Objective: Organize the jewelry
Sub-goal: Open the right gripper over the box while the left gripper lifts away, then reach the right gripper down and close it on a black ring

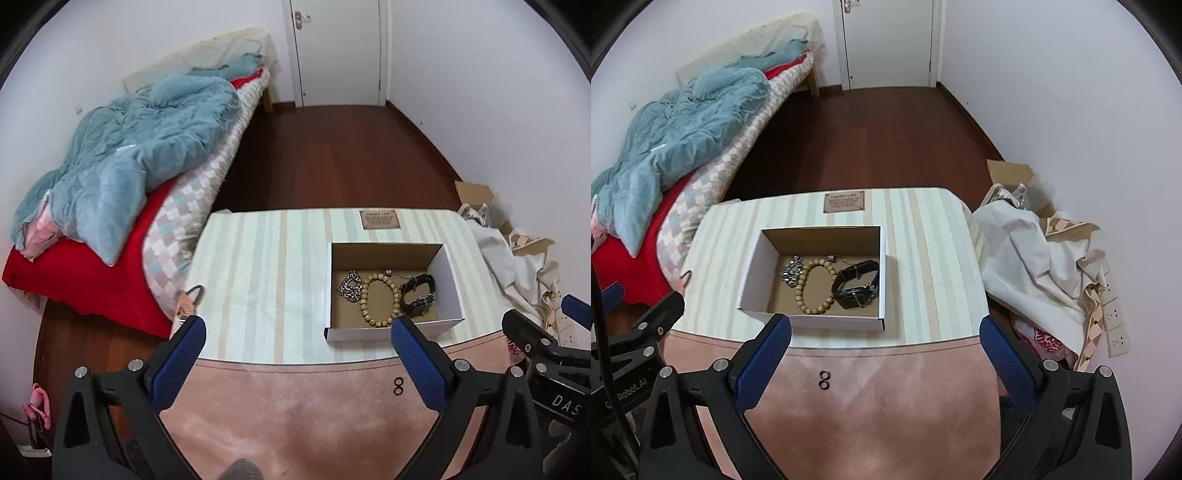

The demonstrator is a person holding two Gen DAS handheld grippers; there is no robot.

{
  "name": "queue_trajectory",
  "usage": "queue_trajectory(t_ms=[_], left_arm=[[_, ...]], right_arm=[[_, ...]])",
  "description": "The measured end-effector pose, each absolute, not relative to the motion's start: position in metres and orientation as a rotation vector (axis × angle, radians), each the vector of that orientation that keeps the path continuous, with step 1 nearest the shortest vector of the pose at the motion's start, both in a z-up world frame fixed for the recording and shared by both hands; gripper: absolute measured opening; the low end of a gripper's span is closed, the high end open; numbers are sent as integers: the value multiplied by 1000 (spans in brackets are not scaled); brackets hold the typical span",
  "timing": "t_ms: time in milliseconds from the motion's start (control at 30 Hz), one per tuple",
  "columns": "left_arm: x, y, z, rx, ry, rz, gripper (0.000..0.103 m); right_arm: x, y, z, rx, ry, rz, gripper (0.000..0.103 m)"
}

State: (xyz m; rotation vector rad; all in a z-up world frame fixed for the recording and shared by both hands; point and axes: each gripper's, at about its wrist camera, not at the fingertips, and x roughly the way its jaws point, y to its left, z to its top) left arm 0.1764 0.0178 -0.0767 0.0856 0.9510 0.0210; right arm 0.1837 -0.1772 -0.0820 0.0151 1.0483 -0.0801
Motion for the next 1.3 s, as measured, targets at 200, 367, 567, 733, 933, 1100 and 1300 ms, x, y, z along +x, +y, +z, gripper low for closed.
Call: queue_trajectory(t_ms=[200,367,567,733,933,1100,1300], left_arm=[[146,25,-47,71,895,14,102],[123,26,-24,78,830,13,102],[108,34,-18,54,816,45,102],[105,46,-50,82,834,148,102],[115,66,-131,114,981,258,102],[126,78,-195,149,1098,332,102],[136,91,-231,183,1153,386,102]], right_arm=[[151,-171,-48,10,986,-71,103],[130,-167,-24,-11,928,-82,103],[110,-166,-6,29,898,-59,103],[103,-170,-34,66,939,-58,103],[124,-161,-132,117,1072,34,63],[148,-145,-205,134,1152,80,49],[160,-127,-251,98,1199,97,48]])
